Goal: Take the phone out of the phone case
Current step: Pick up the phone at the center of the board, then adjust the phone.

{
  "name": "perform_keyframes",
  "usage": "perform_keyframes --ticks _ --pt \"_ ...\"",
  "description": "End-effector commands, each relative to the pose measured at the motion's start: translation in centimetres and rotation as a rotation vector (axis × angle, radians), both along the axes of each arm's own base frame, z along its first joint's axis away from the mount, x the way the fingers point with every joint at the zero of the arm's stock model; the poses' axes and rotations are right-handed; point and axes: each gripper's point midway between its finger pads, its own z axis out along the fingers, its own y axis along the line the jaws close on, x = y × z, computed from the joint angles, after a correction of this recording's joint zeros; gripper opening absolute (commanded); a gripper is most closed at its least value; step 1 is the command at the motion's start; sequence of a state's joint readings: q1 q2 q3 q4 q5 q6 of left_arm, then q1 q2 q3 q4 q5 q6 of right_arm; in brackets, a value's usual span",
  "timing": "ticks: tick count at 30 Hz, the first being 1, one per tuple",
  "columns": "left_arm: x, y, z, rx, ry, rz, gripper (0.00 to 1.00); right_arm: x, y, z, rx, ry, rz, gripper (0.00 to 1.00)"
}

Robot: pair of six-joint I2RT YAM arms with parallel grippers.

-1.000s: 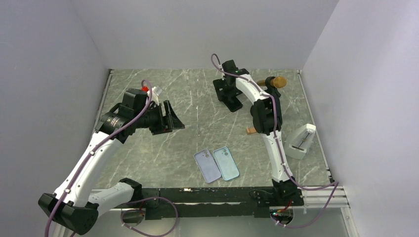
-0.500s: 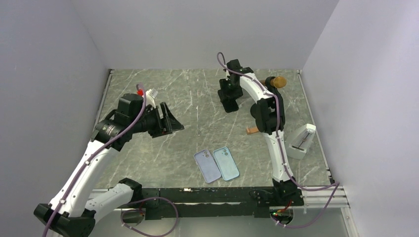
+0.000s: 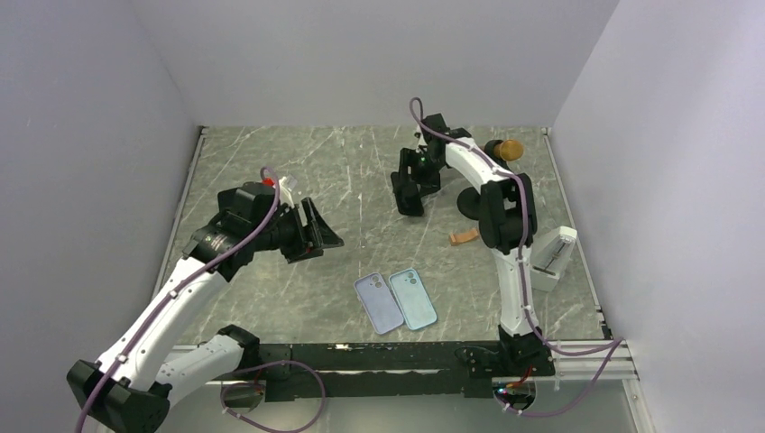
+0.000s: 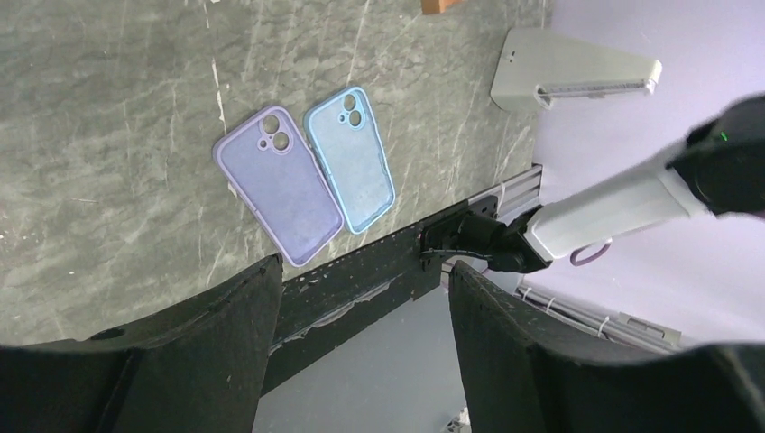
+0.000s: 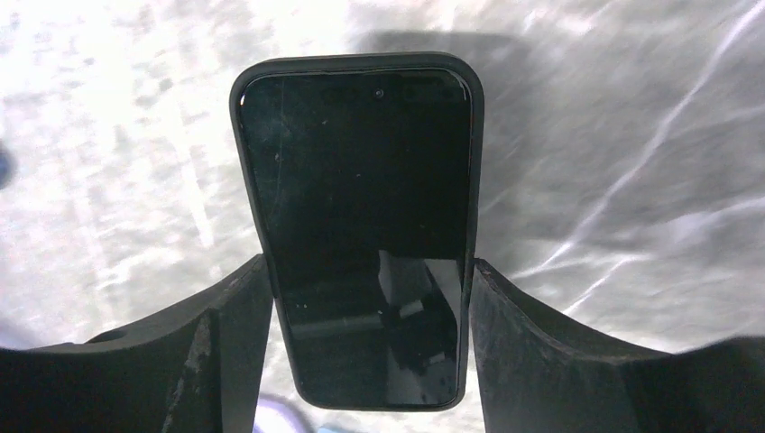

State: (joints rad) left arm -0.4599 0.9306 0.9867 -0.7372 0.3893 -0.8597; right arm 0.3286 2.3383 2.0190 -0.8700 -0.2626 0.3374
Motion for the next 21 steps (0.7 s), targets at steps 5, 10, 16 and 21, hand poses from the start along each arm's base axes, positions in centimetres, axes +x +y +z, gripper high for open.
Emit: perform_keyframes --ticks 5,10,16,21 --pt "2.8 -1.0 1.9 0.003 -0.054 0.085 0.76 -4.3 6.3 13.1 0.546 0.008 -0.139 0.02" --pt "3.8 -2.3 1.8 0.024 -0.068 0.073 0.78 -8.5 10.0 16.9 0.768 0.082 -0.166 0.00" --pt "4.6 -3.9 2.3 0.026 -0.089 0.032 0.70 -13.8 14.5 20.0 0.872 0.077 -0.089 0.00" --pt "4.2 -4.1 0.8 0.086 -0.049 0.021 0.73 -15.4 16.1 20.9 0.888 0.091 -0.045 0.00"
